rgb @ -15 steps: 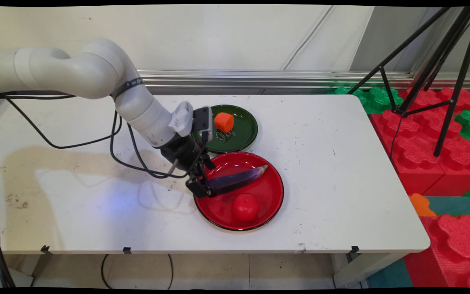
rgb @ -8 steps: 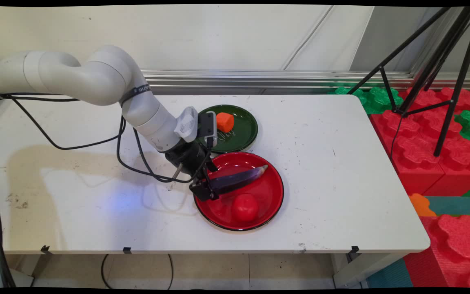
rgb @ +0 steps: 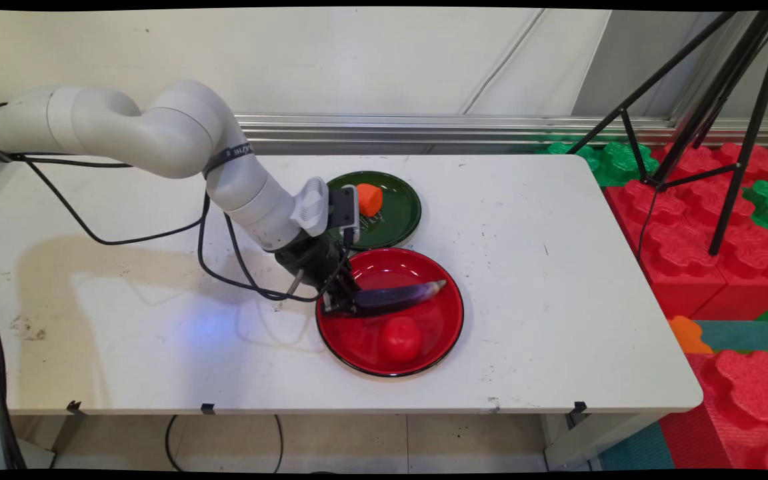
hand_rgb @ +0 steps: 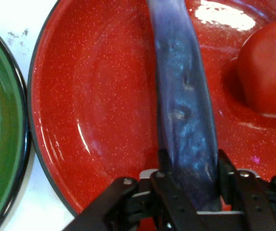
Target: Place the picked object on the table
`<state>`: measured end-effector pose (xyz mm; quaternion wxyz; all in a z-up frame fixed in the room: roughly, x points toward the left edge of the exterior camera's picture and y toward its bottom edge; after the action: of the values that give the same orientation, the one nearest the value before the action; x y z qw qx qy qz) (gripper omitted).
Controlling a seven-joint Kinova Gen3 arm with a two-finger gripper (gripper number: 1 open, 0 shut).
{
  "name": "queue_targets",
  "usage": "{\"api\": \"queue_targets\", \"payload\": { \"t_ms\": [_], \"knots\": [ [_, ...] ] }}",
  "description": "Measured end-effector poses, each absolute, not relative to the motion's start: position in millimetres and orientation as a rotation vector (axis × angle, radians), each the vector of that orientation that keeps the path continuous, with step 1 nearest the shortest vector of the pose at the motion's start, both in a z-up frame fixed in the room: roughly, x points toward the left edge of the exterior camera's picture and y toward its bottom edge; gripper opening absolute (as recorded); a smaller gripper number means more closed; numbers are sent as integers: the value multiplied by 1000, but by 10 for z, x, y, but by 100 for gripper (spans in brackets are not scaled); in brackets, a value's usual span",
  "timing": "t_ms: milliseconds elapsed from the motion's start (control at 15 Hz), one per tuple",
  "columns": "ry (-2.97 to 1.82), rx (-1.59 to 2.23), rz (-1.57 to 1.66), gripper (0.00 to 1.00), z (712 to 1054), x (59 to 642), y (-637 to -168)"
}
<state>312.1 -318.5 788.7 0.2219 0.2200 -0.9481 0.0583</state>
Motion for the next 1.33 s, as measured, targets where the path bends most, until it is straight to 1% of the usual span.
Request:
{"api": "queue_targets", "payload": {
  "t_ms": [400,667,1000,1333],
  "knots": [
    [-2609,637,178,0,7909,3127,-3185],
    [-2594,635,185,0,8053,3188,-3126],
    [-2574,629,193,0,8339,3384,-3009],
    [-2585,593,215,0,8680,3708,-2899]
  ]
}}
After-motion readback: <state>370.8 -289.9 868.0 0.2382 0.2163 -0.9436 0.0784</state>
